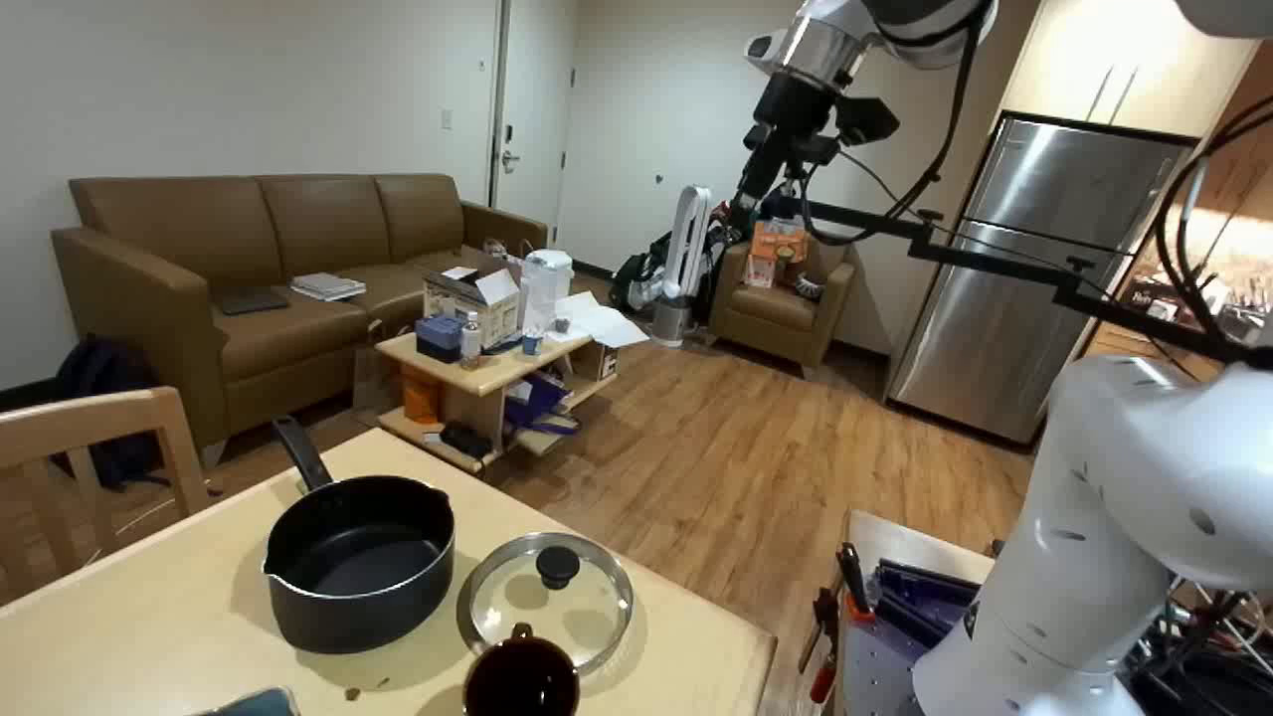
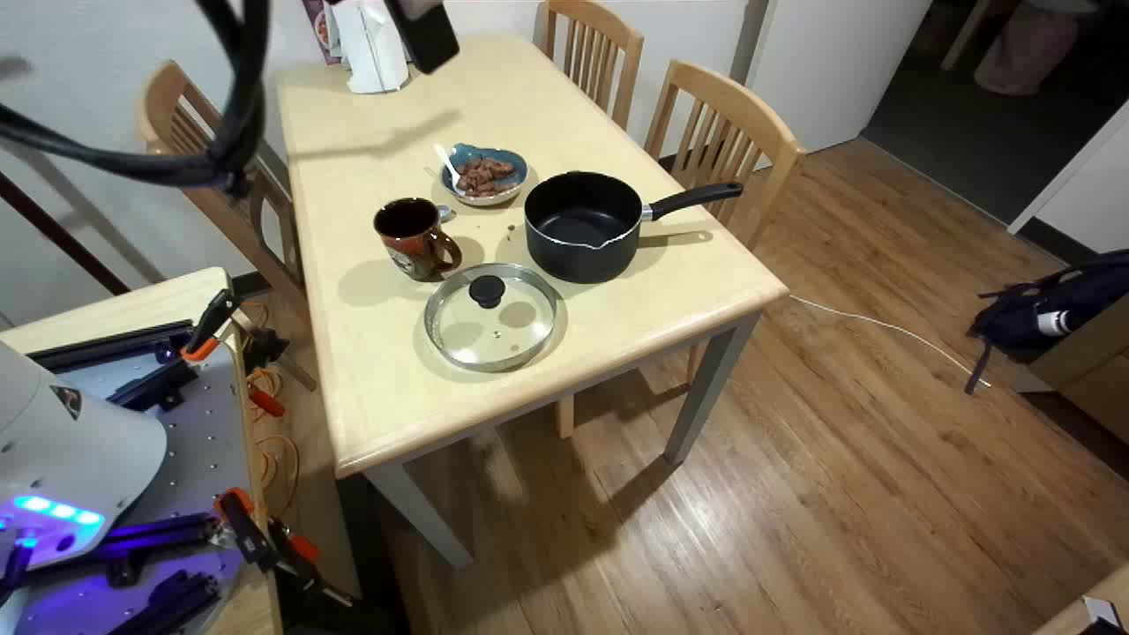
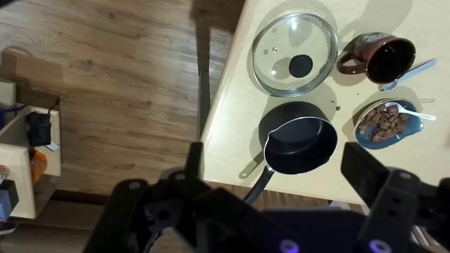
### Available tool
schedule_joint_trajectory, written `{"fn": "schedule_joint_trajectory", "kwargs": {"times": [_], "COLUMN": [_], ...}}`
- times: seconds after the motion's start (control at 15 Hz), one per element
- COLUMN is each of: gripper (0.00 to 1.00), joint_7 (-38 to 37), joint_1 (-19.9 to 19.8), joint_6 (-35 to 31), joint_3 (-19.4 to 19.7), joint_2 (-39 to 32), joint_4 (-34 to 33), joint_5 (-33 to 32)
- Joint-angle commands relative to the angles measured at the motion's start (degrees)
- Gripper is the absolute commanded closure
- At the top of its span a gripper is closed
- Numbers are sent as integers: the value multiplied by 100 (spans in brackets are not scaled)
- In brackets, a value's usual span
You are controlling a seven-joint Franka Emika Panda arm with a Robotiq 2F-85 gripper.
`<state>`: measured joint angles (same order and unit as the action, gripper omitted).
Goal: Remove the spoon from the bowl and put it in the mug
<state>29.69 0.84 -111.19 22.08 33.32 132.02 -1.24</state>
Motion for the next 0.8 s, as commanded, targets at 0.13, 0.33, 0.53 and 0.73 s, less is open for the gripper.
{"fn": "schedule_joint_trajectory", "kwargs": {"times": [0.13,0.33,0.53,0.73], "gripper": [0,0,0,0], "joint_7": [-28,-235,-30,132], "joint_1": [-169,-218,-180,-77], "joint_6": [18,-51,18,64], "joint_3": [-277,-410,-370,-351], "joint_2": [-180,-218,-164,-374], "joint_4": [9,114,94,1], "joint_5": [7,26,77,123]}}
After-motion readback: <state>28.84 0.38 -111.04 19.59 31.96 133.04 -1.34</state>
